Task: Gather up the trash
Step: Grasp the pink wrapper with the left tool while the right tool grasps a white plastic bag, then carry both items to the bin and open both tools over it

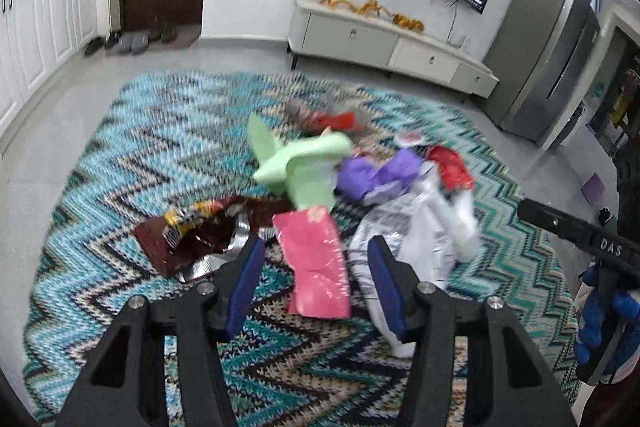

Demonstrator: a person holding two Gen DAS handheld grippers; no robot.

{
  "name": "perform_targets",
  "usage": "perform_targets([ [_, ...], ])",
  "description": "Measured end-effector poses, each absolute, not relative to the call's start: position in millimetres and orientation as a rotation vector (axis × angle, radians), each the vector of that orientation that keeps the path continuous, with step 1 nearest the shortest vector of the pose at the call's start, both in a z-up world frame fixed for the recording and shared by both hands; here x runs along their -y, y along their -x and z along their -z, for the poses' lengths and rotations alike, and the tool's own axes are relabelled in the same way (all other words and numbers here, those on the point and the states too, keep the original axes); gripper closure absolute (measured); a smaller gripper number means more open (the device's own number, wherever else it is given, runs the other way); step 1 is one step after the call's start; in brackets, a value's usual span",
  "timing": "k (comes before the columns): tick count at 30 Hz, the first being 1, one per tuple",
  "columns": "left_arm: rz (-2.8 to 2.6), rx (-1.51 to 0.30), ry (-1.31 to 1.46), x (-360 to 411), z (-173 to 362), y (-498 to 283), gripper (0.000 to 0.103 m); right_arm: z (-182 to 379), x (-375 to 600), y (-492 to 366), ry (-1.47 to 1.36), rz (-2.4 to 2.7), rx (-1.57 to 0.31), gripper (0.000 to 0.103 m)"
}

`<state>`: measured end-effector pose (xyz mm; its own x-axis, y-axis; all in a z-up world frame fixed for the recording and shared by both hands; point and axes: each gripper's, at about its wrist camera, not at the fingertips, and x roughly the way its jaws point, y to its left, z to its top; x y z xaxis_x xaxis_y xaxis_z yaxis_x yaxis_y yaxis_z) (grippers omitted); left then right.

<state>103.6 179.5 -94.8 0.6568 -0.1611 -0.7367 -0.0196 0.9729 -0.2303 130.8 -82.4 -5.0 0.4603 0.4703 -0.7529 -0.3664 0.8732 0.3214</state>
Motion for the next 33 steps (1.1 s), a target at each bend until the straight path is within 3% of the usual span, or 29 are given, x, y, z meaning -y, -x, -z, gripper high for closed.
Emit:
perform_targets([
  [6,0.097,-0.901,0.245,-184,117,-118,0.057,33,61,-160,-0.129,-0.507,-1.045,0.063],
  [11,0.136,-0.915,0.232,-177,124,-120,0.076,51,53,-169,-0.165,-0.528,-1.091,0.070],
  [15,0.137,-0.896,0.231,-177,121,-112,0.077,53,53,-163,-0.178,-0.552,-1.093,0.089],
  [33,0.145,-0.739,0.162,-150,44,-52,0.077,-33,126,-74,-0.176,-0.534,-0.870,0.093],
])
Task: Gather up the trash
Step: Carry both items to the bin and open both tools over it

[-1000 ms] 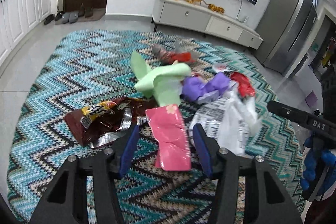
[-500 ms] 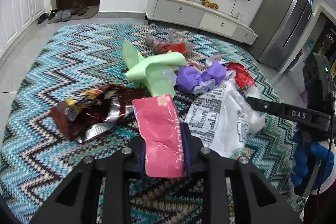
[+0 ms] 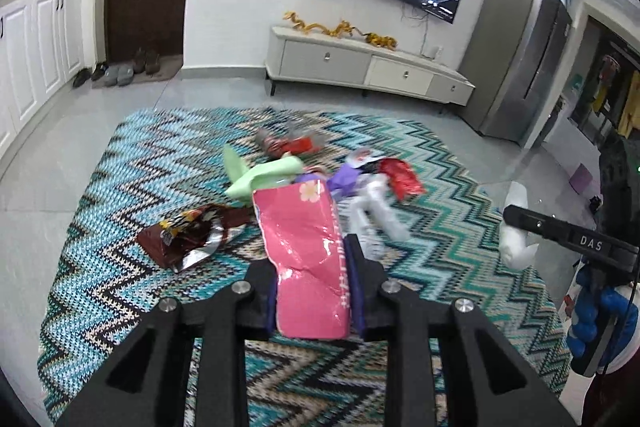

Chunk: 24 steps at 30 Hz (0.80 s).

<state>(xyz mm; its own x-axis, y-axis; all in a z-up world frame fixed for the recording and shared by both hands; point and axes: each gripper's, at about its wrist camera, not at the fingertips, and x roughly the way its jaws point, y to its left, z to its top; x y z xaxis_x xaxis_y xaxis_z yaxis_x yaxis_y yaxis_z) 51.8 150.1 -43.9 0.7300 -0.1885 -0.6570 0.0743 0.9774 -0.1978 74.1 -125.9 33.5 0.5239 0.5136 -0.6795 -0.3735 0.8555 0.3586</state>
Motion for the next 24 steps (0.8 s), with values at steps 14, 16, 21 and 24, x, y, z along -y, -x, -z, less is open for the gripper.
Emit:
perform_targets([
  [14,0.323,-0.704,0.025,-46,2,-51,0.077,-65,235,-41,-0.204,-0.339,-0.721,0.093],
  [16,0.374,-0.711,0.000,-19,0,-59,0.077,-63,259,-39,-0.214,-0.287,-0.713,0.093],
  [21,0.507,-0.739,-0.057,54,4,-79,0.077,-50,325,-34,-0.237,-0.135,-0.717,0.093],
  [24,0.583,-0.754,-0.105,104,9,-90,0.077,-35,365,-33,-0.254,-0.039,-0.738,0.093],
])
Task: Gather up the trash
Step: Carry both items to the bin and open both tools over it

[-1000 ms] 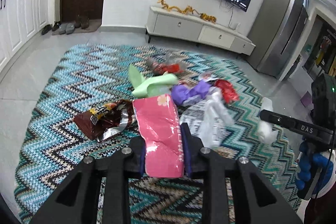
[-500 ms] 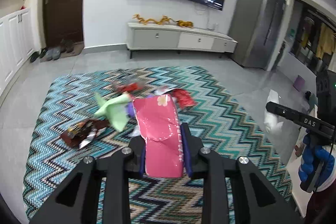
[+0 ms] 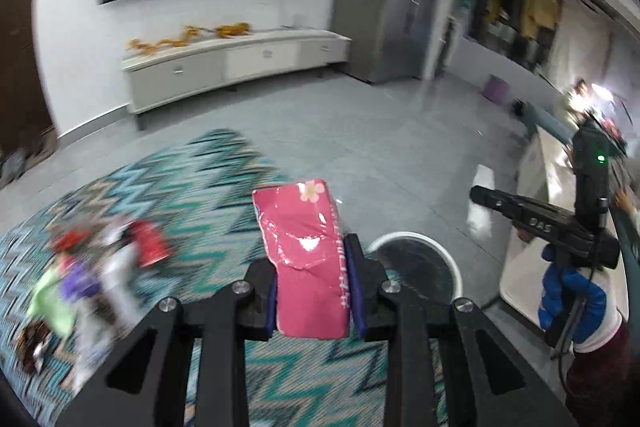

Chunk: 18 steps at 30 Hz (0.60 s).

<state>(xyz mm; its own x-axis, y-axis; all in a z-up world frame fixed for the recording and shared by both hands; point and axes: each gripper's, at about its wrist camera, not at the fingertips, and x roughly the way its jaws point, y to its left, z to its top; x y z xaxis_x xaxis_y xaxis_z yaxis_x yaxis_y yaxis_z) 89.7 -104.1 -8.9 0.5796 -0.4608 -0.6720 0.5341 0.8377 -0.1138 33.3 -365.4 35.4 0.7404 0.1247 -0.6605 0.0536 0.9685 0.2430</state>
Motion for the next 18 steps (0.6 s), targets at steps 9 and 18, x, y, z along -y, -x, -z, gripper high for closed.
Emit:
perform_targets([
  [9,0.774,-0.834,-0.126,231,36,-115,0.076,18,439,-35,-0.328,0.101,-0.810,0.093],
  [18,0.878,-0.895,-0.106,282,54,-123,0.038,52,468,-34,-0.380,0.197,-0.867,0.075],
])
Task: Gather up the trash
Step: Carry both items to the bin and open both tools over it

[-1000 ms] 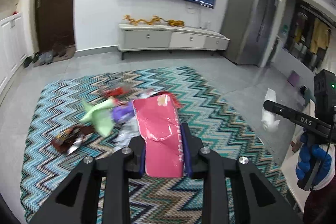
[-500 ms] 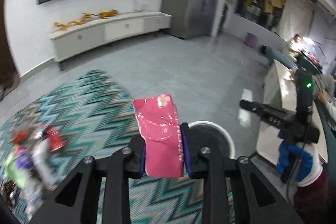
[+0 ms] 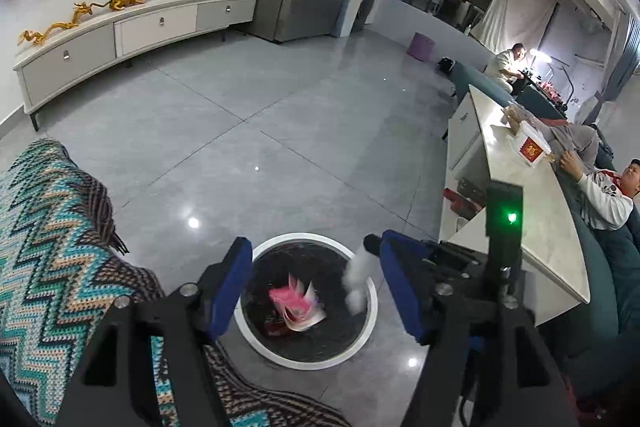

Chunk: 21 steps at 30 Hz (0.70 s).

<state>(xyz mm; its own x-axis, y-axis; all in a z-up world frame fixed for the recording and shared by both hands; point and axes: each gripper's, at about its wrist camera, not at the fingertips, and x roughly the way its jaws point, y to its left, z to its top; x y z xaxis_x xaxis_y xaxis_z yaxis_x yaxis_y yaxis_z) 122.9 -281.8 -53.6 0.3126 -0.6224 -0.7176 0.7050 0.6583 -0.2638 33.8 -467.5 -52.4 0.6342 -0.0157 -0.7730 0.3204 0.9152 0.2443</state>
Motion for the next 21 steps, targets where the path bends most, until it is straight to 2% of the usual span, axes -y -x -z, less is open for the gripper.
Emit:
perform_targets([
  [10,0.751,-0.803,-0.099,245,33,-114,0.038,28,456,-22,-0.351,0.214,-0.823,0.071],
  [21,0.503,-0.605,-0.105,160,-1,-86,0.038,-25,405,-14,-0.266,0.161,-0.736,0.063],
])
